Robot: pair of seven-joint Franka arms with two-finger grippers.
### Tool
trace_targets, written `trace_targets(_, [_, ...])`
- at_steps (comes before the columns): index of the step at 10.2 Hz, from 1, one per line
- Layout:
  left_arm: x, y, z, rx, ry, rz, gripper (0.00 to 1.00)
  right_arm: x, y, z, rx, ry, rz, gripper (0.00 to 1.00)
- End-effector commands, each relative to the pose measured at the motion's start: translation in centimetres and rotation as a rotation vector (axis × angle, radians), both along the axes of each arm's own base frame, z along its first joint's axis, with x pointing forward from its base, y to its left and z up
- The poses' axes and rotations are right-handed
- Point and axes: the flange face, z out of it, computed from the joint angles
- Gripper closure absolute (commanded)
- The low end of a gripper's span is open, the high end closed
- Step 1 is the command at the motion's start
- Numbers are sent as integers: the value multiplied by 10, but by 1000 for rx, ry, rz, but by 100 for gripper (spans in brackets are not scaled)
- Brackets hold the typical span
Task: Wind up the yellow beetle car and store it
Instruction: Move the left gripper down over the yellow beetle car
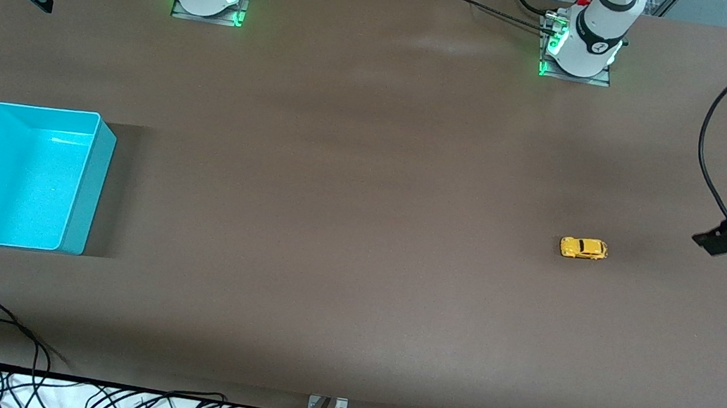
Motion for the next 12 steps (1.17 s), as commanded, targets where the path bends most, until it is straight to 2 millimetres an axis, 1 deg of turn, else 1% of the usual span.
trace_targets(1, [-5, 14, -21, -22, -34, 154, 0, -9, 0, 12, -12, -4, -23, 0])
trace_targets(2, [-8, 19, -33, -16, -42, 224, 0, -9, 1, 11, -14, -3, -22, 0])
trace_targets(3, [-7, 15, -45, -18, -51, 297, 0, -9, 1, 11, -13, -3, -22, 0])
trace_targets(4, [-8, 7, -62, -22, -59, 368, 0, -9, 1, 11, -13, -3, -22, 0])
trace_targets(6, [-13, -10, -102, -8, -73, 525, 0, -9, 1, 11, -9, -4, -21, 0])
trace_targets(7, [-17, -18, -118, -1, -62, 570, 0, -8, 3, 11, -10, -4, -18, 0])
trace_targets(8, [-23, -17, -130, 3, -55, 615, 0, -7, 5, 10, -10, -3, -14, 0])
trace_targets(9, [-28, -22, -143, -12, -42, 641, 0, -8, 7, 11, -10, -1, -12, 0])
trace_targets(10, [-37, -24, -160, -12, -26, 646, 0, -10, 8, 11, -7, -1, -11, 0])
trace_targets(11, [-43, -25, -173, -22, -28, 658, 0, -9, 14, 10, -9, 2, 0, 0])
trace_targets(12, [-47, -26, -190, -44, -46, 677, 0, -11, 17, 13, -12, -2, 6, 0])
